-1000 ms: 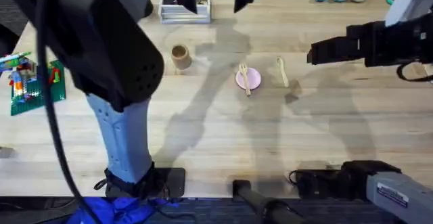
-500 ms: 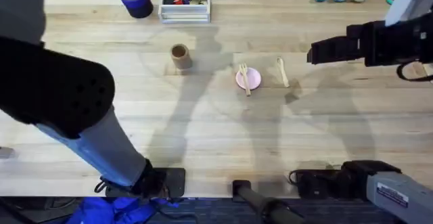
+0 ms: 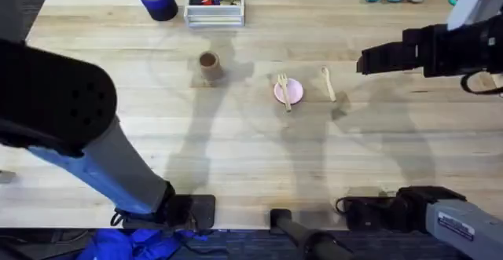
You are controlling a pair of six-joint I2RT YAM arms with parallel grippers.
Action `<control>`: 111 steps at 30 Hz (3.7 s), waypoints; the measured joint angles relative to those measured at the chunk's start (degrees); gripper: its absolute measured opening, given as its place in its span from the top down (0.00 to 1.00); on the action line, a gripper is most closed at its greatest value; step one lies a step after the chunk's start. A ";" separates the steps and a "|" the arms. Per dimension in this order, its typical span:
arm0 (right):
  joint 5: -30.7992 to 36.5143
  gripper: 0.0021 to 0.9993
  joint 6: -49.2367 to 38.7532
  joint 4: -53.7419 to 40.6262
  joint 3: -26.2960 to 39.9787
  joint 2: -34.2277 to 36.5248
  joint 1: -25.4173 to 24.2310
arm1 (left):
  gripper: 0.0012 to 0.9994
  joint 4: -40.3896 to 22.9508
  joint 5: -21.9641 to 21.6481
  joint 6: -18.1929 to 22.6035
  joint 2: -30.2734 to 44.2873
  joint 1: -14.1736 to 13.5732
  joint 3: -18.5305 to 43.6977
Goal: Pick up a utensil and set it on the pink plate, then put the other utensil in the container.
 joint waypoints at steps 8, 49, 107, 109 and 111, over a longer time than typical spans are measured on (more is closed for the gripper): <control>0.00 0.01 0.01 0.02 0.00 0.00 0.00 | 0.01 1.52 0.36 0.90 -8.37 2.60 -10.92; 0.00 0.01 -0.01 0.01 0.00 0.00 0.00 | 0.01 28.93 -3.18 38.15 -28.49 16.17 -58.70; 15.89 0.05 12.00 19.18 0.61 37.63 12.22 | 0.01 25.14 22.77 72.78 -17.81 27.31 -58.70; 16.17 0.08 12.17 19.26 0.63 37.75 12.22 | 0.01 25.14 22.76 72.78 -17.82 27.31 -58.70; 16.41 0.11 12.49 19.21 0.68 37.96 12.22 | 0.01 25.14 22.78 72.78 -17.82 27.31 -58.70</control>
